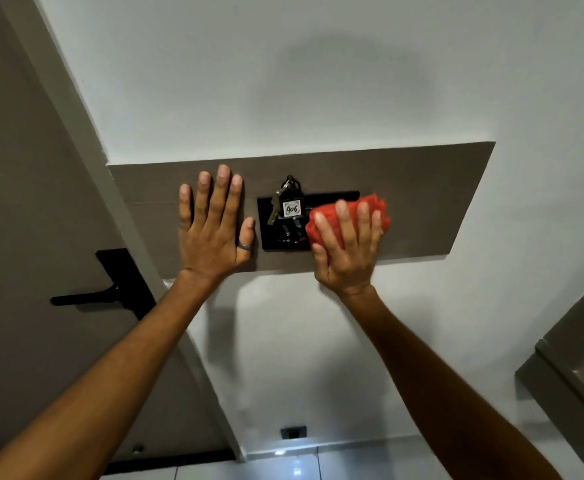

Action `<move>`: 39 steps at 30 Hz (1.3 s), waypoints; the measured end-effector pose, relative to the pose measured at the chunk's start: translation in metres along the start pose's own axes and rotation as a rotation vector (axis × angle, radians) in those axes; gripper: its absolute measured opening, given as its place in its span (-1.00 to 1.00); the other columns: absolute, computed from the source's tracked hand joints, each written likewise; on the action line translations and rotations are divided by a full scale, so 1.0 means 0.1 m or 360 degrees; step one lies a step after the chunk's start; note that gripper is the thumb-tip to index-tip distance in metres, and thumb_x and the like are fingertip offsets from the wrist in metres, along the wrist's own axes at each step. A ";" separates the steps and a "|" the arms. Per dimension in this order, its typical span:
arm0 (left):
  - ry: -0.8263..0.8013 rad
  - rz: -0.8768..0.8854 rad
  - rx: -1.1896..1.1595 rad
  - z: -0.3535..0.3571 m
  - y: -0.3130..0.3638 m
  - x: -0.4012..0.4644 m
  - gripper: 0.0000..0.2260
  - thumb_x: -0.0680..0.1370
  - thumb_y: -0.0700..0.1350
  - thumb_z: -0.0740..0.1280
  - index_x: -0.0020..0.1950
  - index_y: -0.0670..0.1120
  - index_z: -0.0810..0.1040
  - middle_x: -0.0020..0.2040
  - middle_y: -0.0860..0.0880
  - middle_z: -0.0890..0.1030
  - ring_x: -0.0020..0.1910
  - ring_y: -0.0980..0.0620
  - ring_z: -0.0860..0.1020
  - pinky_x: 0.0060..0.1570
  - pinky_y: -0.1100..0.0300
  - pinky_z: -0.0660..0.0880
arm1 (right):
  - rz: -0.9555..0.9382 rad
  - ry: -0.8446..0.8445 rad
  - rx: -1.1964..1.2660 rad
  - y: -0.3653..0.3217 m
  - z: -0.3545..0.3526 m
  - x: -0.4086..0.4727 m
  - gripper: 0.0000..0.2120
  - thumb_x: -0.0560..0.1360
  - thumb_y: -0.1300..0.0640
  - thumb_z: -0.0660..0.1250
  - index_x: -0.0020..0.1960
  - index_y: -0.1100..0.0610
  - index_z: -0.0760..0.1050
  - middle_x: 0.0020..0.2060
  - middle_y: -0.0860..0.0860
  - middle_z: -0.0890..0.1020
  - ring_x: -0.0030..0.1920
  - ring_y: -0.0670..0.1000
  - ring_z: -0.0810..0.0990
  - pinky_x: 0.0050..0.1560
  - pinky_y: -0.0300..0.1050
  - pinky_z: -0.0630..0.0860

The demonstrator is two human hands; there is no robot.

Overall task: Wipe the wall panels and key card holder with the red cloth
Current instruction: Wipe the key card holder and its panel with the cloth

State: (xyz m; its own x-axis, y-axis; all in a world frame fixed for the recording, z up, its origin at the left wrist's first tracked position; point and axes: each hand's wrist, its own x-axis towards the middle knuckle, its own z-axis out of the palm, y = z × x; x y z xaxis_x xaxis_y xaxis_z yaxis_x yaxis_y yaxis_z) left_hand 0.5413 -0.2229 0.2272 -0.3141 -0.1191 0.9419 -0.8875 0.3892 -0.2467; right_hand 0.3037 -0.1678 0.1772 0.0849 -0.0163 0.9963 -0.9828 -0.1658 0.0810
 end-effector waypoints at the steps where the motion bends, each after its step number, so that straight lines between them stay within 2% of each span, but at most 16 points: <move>1: 0.0007 -0.0004 0.0000 0.00 0.00 0.00 -0.39 0.68 0.07 0.11 0.66 -0.15 0.05 0.69 -0.03 -0.14 0.67 -0.07 -0.14 0.63 -0.11 -0.12 | -0.0049 -0.0015 -0.0007 0.04 -0.02 -0.09 -0.61 0.70 -0.03 0.13 0.46 0.04 0.48 0.43 0.17 0.47 0.65 0.24 0.20 0.62 0.30 0.18; 4: 0.0027 0.0000 0.0035 -0.03 0.02 -0.04 -0.39 0.67 0.07 0.12 0.66 -0.16 0.07 0.69 -0.02 -0.14 0.67 -0.07 -0.14 0.63 -0.11 -0.10 | -0.0100 0.0001 0.0020 0.08 -0.03 -0.01 -0.61 0.67 0.02 0.16 0.46 0.05 0.48 0.43 0.16 0.48 0.60 0.25 0.28 0.64 0.24 0.18; 8: 0.0015 -0.0002 0.0003 0.03 0.01 -0.02 -0.38 0.67 0.08 0.11 0.67 -0.14 0.04 0.69 -0.02 -0.14 0.67 -0.07 -0.13 0.64 -0.11 -0.12 | 0.0154 0.0066 0.0080 -0.09 0.06 0.23 -0.57 0.69 -0.01 0.15 0.51 0.02 0.48 0.49 0.14 0.50 0.60 0.26 0.33 0.68 0.22 0.16; 12: 0.0012 0.0000 0.0002 0.05 -0.01 -0.05 -0.37 0.67 0.09 0.12 0.67 -0.13 0.03 0.69 -0.02 -0.13 0.67 -0.07 -0.14 0.64 -0.12 -0.13 | -0.0190 0.0052 0.0051 0.15 0.04 0.24 -0.58 0.69 -0.05 0.12 0.44 0.04 0.55 0.42 0.17 0.55 0.51 0.30 0.38 0.64 0.24 0.19; 13: 0.0011 -0.0004 0.0014 0.05 -0.01 -0.06 -0.37 0.67 0.09 0.12 0.67 -0.13 0.03 0.69 -0.02 -0.13 0.67 -0.08 -0.14 0.64 -0.12 -0.13 | -0.0138 0.0055 0.0050 0.12 0.05 0.22 -0.59 0.69 -0.04 0.12 0.43 0.04 0.56 0.41 0.17 0.56 0.52 0.30 0.38 0.65 0.24 0.19; 16: 0.0019 -0.0007 0.0033 0.05 -0.01 -0.05 -0.38 0.68 0.09 0.11 0.67 -0.13 0.04 0.69 -0.03 -0.12 0.67 -0.08 -0.13 0.64 -0.12 -0.13 | 0.0335 0.0147 0.0072 -0.22 0.08 0.16 -0.61 0.70 -0.04 0.14 0.45 0.00 0.55 0.48 0.12 0.50 0.62 0.23 0.31 0.67 0.22 0.16; 17: 0.0009 0.0003 0.0017 0.04 0.00 -0.04 -0.38 0.68 0.09 0.11 0.67 -0.13 0.04 0.69 -0.03 -0.12 0.67 -0.08 -0.13 0.64 -0.12 -0.13 | 0.0343 0.0137 0.0095 -0.27 0.07 0.14 -0.60 0.71 -0.05 0.14 0.46 -0.01 0.53 0.50 0.10 0.48 0.63 0.21 0.29 0.67 0.22 0.15; 20: -0.0001 -0.0010 0.0015 0.03 0.01 0.00 -0.37 0.67 0.09 0.11 0.67 -0.13 0.04 0.69 -0.03 -0.12 0.67 -0.08 -0.12 0.64 -0.12 -0.12 | 0.0077 0.0012 0.0142 -0.09 0.00 0.05 -0.62 0.66 0.01 0.25 0.45 0.02 0.52 0.48 0.14 0.47 0.59 0.27 0.31 0.68 0.23 0.13; 23: 0.0043 -0.0003 0.0056 0.02 0.00 -0.02 -0.38 0.66 0.09 0.12 0.66 -0.14 0.08 0.70 -0.05 -0.08 0.67 -0.09 -0.09 0.64 -0.12 -0.10 | 0.0097 -0.0030 0.0059 -0.07 -0.07 -0.02 -0.59 0.56 0.08 0.35 0.40 0.05 0.54 0.44 0.17 0.47 0.55 0.29 0.31 0.66 0.24 0.15; 28: 0.0025 0.0008 0.0002 -0.02 0.04 -0.02 -0.39 0.66 0.08 0.12 0.65 -0.15 0.11 0.70 -0.03 -0.09 0.67 -0.07 -0.10 0.63 -0.11 -0.09 | 0.0152 0.0030 0.0104 -0.13 -0.05 0.24 -0.65 0.62 0.06 0.28 0.37 0.04 0.61 0.42 0.19 0.56 0.53 0.30 0.39 0.69 0.18 0.13; 33: 0.0025 0.0004 0.0017 0.03 0.02 -0.03 -0.38 0.67 0.08 0.13 0.67 -0.13 0.08 0.70 -0.04 -0.08 0.67 -0.09 -0.09 0.64 -0.12 -0.10 | 0.0150 0.0003 0.0090 -0.12 -0.01 0.16 -0.63 0.65 0.02 0.28 0.43 0.01 0.55 0.47 0.15 0.51 0.58 0.26 0.32 0.68 0.23 0.14; 36: 0.0025 -0.0005 0.0029 0.03 0.01 -0.02 -0.38 0.67 0.09 0.12 0.67 -0.13 0.07 0.70 -0.05 -0.08 0.67 -0.10 -0.09 0.65 -0.12 -0.10 | 0.0046 -0.0030 0.0086 -0.03 -0.02 0.04 -0.60 0.62 0.03 0.31 0.45 0.01 0.51 0.46 0.15 0.47 0.56 0.28 0.31 0.65 0.27 0.16; 39: 0.0046 0.0015 0.0032 0.02 0.02 -0.01 -0.38 0.67 0.09 0.12 0.67 -0.13 0.07 0.70 -0.04 -0.08 0.67 -0.08 -0.09 0.64 -0.11 -0.09 | -0.0021 -0.0031 0.0044 0.01 -0.04 0.03 -0.62 0.64 0.02 0.26 0.44 0.02 0.50 0.45 0.16 0.47 0.56 0.27 0.30 0.66 0.24 0.15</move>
State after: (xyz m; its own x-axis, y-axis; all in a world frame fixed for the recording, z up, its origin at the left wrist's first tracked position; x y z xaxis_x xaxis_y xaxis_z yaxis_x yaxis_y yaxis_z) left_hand 0.5395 -0.2237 0.2249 -0.3128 -0.0889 0.9457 -0.8913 0.3715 -0.2599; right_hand 0.3025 -0.1639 0.1806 0.1010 -0.0330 0.9943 -0.9768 -0.1932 0.0928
